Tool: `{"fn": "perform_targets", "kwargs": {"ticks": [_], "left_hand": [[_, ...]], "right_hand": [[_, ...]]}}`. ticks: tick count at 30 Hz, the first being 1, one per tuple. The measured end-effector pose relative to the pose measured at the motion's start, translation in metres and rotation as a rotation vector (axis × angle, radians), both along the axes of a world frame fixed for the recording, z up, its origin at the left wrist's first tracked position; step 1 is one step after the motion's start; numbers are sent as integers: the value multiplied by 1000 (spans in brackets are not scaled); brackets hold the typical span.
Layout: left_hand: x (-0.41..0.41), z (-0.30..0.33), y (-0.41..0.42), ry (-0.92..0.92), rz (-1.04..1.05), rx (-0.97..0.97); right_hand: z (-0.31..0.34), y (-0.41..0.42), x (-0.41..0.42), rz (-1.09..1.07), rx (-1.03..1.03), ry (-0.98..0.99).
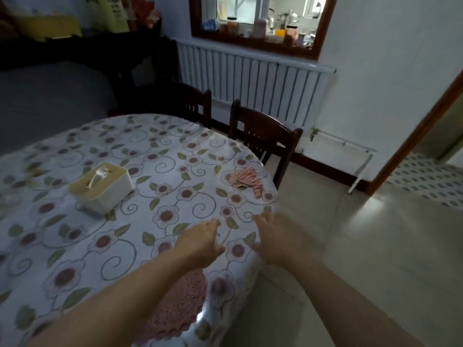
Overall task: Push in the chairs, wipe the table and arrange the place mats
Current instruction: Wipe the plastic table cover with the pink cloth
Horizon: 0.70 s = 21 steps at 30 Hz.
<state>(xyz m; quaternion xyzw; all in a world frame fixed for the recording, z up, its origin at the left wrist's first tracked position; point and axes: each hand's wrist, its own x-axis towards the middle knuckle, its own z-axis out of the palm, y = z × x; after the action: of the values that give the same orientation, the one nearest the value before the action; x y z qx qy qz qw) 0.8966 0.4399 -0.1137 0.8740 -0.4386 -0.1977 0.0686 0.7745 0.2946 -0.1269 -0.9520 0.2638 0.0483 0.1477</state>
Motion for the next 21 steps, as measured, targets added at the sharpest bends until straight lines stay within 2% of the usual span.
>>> {"fn": "perform_targets", "kwargs": {"ticks": [10, 21], "left_hand": [[96, -39, -74, 33, 154, 81], [129, -86, -138, 146, 386, 133]], "right_hand": [[-41, -93, 95, 133, -28, 136], [-103, -189, 186, 272, 5, 145]]}}
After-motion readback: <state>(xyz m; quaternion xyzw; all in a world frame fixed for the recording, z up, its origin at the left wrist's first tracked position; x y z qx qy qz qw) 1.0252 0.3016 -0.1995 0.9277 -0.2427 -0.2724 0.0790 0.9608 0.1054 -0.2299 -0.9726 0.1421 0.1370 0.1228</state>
